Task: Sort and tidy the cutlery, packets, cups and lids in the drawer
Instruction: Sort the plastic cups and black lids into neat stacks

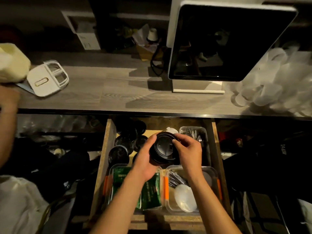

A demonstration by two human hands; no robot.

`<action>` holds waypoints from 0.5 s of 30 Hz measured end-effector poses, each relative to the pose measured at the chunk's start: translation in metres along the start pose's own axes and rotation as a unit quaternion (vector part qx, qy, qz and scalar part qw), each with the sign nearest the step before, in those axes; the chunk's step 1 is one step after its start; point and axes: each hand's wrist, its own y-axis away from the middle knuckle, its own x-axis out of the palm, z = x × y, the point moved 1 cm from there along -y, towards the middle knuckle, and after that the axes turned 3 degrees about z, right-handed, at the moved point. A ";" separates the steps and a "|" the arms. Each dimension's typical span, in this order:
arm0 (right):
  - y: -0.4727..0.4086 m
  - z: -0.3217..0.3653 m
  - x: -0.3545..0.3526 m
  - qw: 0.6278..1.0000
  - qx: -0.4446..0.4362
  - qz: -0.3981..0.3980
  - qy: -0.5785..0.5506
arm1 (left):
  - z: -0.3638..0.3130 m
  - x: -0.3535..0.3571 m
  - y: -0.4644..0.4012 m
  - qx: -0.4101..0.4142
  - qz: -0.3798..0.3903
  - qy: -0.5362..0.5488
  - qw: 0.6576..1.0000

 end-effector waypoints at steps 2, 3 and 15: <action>0.002 0.014 0.006 1.000 -0.017 0.013 0.007 | -0.007 -0.004 0.011 0.016 0.006 0.002 1.000; 0.004 0.021 0.009 1.000 -0.014 0.019 -0.002 | -0.010 -0.005 0.015 0.031 0.009 0.008 0.999; 0.044 0.078 0.030 0.980 0.055 0.049 -0.184 | -0.054 -0.015 0.052 0.204 0.019 0.004 0.979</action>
